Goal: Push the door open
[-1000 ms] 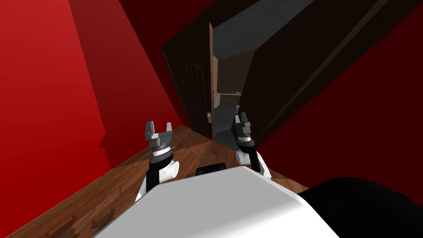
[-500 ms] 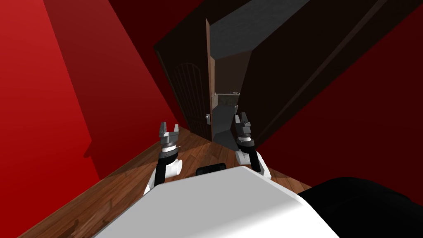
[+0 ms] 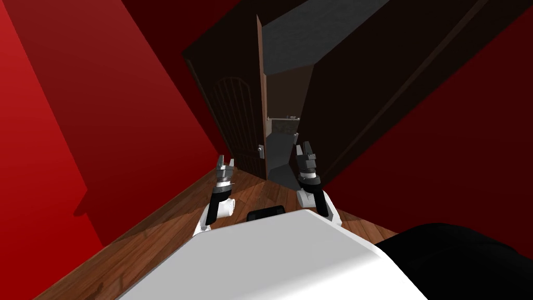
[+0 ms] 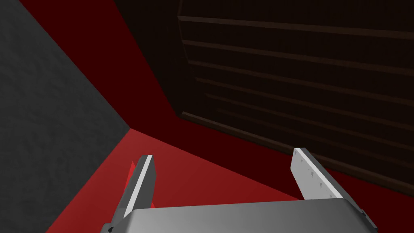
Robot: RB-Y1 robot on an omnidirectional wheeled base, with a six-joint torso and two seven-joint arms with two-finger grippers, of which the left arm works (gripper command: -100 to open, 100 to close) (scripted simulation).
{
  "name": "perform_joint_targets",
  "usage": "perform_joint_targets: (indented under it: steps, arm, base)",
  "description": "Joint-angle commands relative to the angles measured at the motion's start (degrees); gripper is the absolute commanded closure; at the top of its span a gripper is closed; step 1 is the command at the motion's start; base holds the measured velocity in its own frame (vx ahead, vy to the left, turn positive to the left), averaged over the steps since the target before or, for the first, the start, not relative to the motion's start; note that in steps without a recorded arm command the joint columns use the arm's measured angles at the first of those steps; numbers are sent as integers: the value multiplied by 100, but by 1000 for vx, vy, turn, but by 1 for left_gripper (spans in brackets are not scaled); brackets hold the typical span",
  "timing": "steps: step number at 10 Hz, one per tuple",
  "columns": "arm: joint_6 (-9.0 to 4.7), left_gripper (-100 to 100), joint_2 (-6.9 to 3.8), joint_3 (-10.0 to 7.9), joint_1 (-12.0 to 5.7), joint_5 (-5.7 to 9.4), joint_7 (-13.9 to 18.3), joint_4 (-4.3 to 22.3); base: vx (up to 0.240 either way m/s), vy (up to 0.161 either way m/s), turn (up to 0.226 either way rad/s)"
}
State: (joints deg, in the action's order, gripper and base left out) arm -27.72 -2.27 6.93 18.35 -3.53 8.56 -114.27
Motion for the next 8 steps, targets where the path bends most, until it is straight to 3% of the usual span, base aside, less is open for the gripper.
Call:
perform_joint_targets:
  steps: [1,8]
  arm:
    - [62,-100,-23,95,-107,-23,-16,286]
    - [415,-100,-90,400,-593,-93,-36,1403]
  base:
    - [100,56,-101]
    - [76,49,-102]
